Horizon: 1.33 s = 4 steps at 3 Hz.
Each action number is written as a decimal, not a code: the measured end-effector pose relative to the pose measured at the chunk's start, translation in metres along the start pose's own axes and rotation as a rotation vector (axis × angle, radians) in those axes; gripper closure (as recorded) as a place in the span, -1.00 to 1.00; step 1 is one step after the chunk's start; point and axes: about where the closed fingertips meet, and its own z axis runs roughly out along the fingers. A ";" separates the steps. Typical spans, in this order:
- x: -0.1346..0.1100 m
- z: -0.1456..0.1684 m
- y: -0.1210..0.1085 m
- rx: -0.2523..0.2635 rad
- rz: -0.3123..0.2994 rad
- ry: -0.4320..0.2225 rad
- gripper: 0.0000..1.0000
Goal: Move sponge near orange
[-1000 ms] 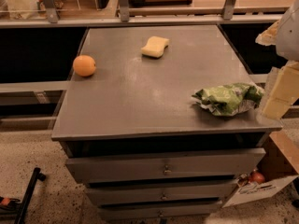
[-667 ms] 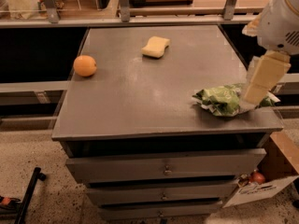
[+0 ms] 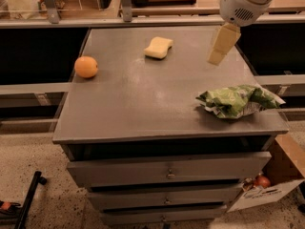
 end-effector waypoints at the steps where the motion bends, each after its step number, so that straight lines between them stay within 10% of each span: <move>1: 0.000 0.000 0.000 0.000 0.000 0.000 -1.00; 4: -0.054 0.062 -0.068 -0.025 0.208 -0.324 -1.00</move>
Offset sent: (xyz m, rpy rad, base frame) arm 0.0513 0.0324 -0.0008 0.2414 0.0115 0.0997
